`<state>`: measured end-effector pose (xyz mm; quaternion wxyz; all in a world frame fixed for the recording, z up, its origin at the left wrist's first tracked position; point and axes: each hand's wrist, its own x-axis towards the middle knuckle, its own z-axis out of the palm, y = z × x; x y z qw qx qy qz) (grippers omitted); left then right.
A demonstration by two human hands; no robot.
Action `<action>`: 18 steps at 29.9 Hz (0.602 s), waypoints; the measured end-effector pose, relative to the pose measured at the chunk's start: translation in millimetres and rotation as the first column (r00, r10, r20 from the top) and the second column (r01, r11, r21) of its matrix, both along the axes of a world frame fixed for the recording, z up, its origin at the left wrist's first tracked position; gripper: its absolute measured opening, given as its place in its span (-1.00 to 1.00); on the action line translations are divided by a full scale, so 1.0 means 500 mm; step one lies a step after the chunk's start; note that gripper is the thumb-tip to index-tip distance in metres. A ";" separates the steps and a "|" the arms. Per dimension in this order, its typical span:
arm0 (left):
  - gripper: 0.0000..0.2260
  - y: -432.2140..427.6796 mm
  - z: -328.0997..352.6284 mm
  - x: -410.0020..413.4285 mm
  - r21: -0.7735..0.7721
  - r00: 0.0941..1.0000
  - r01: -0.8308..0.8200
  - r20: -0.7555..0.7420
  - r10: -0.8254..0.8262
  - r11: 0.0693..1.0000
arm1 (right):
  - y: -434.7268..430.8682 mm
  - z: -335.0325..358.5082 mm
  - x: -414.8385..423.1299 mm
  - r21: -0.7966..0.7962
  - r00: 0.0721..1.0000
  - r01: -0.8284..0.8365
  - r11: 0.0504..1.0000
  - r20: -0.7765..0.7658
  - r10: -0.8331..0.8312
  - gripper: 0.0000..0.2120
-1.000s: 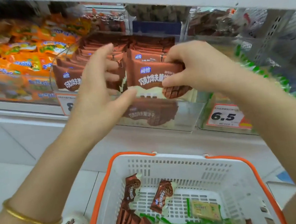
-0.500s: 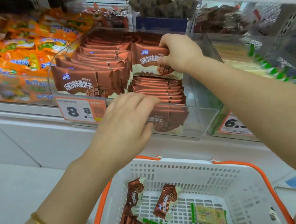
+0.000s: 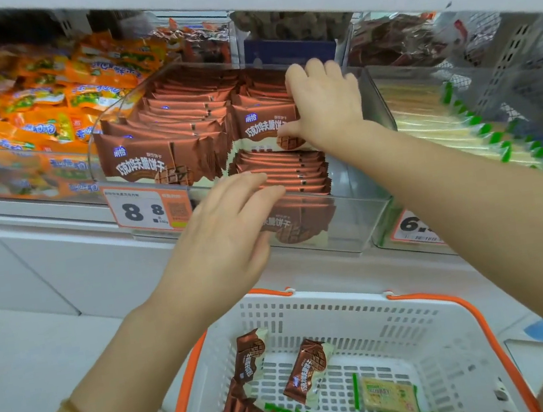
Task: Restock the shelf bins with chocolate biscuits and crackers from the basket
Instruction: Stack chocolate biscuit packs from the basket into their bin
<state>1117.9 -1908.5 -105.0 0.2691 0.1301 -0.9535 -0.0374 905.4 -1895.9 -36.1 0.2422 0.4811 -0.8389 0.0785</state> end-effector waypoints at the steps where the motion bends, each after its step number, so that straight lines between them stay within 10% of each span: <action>1: -0.56 0.004 -0.001 0.001 0.003 1.000 0.001 -0.008 -0.001 1.000 | 0.004 0.002 0.000 -0.008 1.000 -0.009 1.000 0.001 0.009 -0.42; 14: -0.58 0.017 -0.012 0.002 -0.021 1.000 0.008 0.023 -0.007 1.000 | -0.003 -0.003 -0.014 -0.135 0.915 0.005 0.991 0.399 0.050 -0.84; 18: -0.57 0.018 -0.011 0.001 -0.022 0.999 0.002 0.036 -0.001 1.000 | -0.001 -0.018 -0.008 -0.102 0.955 0.035 0.994 0.297 -0.004 -0.80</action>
